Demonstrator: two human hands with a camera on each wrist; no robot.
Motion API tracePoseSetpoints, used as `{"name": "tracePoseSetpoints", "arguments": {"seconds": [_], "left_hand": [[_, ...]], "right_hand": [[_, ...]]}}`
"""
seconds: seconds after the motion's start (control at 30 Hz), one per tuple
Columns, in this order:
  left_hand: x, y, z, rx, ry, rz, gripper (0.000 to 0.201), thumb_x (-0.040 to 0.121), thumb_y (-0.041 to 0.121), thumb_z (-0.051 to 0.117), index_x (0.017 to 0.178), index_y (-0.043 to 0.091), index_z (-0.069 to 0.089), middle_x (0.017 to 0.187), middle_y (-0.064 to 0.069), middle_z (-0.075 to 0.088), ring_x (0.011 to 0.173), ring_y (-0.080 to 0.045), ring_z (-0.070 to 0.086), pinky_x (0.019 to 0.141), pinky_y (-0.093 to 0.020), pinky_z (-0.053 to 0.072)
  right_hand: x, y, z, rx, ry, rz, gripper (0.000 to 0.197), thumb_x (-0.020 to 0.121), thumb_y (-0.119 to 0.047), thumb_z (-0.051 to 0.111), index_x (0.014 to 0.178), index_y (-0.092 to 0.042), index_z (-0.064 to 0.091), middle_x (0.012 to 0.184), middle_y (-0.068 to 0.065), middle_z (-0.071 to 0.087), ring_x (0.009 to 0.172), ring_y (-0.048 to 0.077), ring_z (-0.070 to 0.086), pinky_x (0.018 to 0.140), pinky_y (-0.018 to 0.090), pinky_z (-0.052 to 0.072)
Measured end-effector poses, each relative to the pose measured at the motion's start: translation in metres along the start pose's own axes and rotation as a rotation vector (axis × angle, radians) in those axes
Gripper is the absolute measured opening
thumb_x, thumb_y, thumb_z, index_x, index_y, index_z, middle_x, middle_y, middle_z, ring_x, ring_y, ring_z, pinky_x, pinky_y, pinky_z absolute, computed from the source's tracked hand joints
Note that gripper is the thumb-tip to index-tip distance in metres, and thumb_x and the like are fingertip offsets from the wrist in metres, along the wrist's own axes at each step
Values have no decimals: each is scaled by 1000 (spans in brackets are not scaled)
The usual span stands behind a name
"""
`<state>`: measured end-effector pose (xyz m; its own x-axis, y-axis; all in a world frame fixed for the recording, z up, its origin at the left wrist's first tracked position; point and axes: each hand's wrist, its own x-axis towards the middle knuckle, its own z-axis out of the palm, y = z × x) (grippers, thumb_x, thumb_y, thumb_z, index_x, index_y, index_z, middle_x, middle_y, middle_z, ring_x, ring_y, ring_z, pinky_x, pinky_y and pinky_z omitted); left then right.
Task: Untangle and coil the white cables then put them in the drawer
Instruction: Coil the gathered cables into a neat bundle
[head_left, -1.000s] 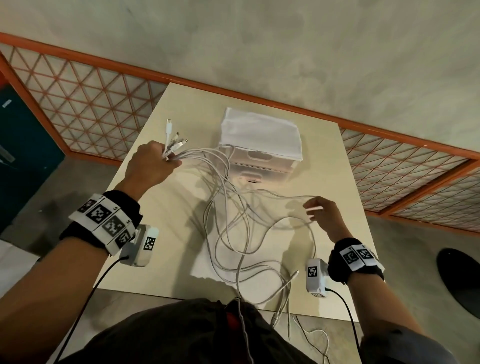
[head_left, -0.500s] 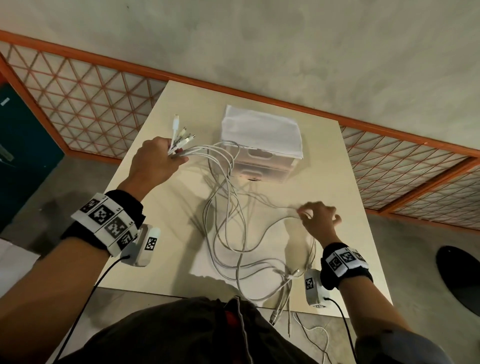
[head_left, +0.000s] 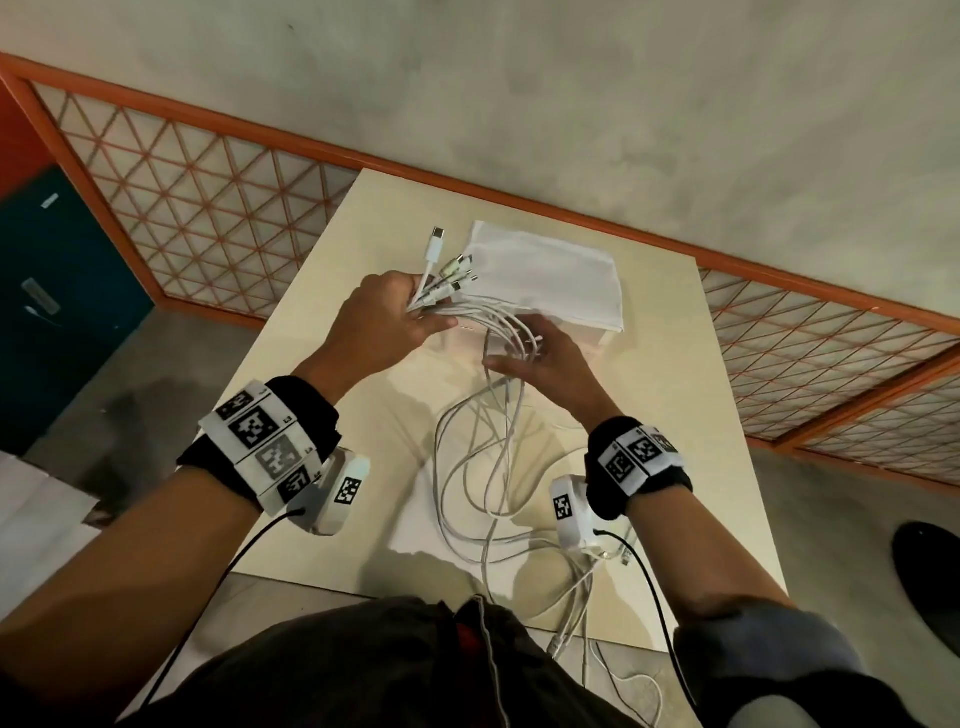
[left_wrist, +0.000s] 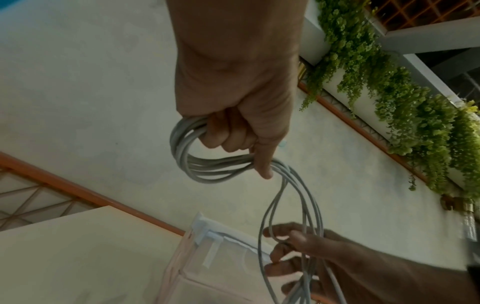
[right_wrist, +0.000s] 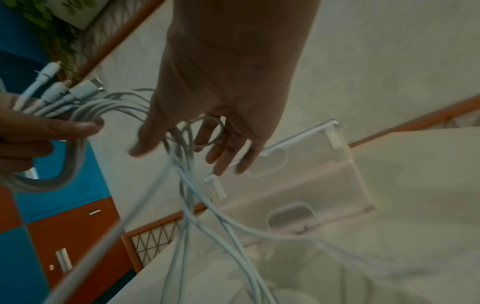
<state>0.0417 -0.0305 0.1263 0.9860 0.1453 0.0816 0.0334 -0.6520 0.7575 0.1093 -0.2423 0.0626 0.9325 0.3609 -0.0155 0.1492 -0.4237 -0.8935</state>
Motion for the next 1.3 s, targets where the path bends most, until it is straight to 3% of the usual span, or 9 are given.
{"name": "tracePoseSetpoints", "arguments": {"seconds": [0.13, 0.23, 0.47, 0.63, 0.8, 0.93, 1.1, 1.23, 1.3], "left_hand": [[2, -7, -1, 3, 37, -19, 24, 79, 36, 73, 95, 18, 71, 82, -9, 70, 84, -30, 65, 78, -39, 52], [4, -10, 0, 10, 46, -20, 25, 79, 36, 73, 96, 18, 71, 84, -9, 71, 85, -30, 65, 76, -36, 50], [9, -8, 6, 26, 26, -16, 30, 78, 34, 74, 102, 17, 71, 92, -14, 70, 95, -33, 62, 81, -39, 50], [9, 1, 9, 28, 18, 12, 28, 79, 33, 73, 101, 15, 71, 89, -14, 70, 90, -34, 63, 77, -37, 50], [11, 7, 11, 37, 51, 26, 27, 79, 34, 73, 95, 13, 71, 85, -14, 70, 89, -34, 63, 76, -36, 51], [11, 11, 15, 38, 3, 57, 27, 77, 37, 75, 89, 13, 71, 82, -12, 70, 86, -32, 63, 73, -37, 51], [11, 17, 16, -40, 20, 61, 31, 76, 38, 76, 83, 7, 71, 71, -8, 67, 75, -28, 65, 64, -32, 47], [18, 11, 6, -50, 84, 26, 23, 75, 34, 77, 86, 15, 73, 77, -5, 68, 86, -29, 65, 75, -34, 52], [20, 5, 3, -25, 104, 14, 23, 74, 35, 78, 87, 17, 73, 81, -8, 70, 88, -29, 64, 76, -35, 52]], "right_hand": [[-9, 17, -6, 303, -42, 69, 50, 77, -48, 68, 115, -17, 63, 99, 5, 69, 94, 19, 66, 92, 38, 50], [-9, 19, -16, 471, -16, 57, 37, 89, -22, 61, 122, -5, 58, 89, 5, 69, 84, 18, 65, 87, 37, 50], [-2, -5, -40, 502, 112, -56, 18, 97, -8, 48, 111, -13, 59, 89, -1, 72, 65, 10, 63, 65, 21, 51], [-2, -7, -26, 438, 55, -54, 5, 98, -13, 48, 95, -17, 48, 87, 1, 73, 80, 15, 67, 73, 25, 50], [-8, 0, -10, 277, -100, 47, 19, 102, -32, 37, 100, -13, 38, 103, 13, 70, 95, 23, 65, 83, 40, 48], [-3, -9, -7, 584, -53, 165, 58, 94, -61, 19, 105, -15, 52, 91, -4, 66, 81, 6, 64, 85, 29, 47], [-11, -19, -1, 518, -314, 155, 104, 66, -75, 60, 139, -5, 33, 118, 8, 64, 115, 22, 60, 101, 33, 43], [-11, -12, 4, 595, -377, 214, 54, 73, -27, 72, 116, -7, 47, 73, 2, 64, 79, 25, 71, 88, 41, 50], [-11, -13, 2, 591, -353, 231, 42, 76, -25, 69, 108, -8, 48, 67, 3, 56, 66, 21, 69, 79, 37, 54]]}}
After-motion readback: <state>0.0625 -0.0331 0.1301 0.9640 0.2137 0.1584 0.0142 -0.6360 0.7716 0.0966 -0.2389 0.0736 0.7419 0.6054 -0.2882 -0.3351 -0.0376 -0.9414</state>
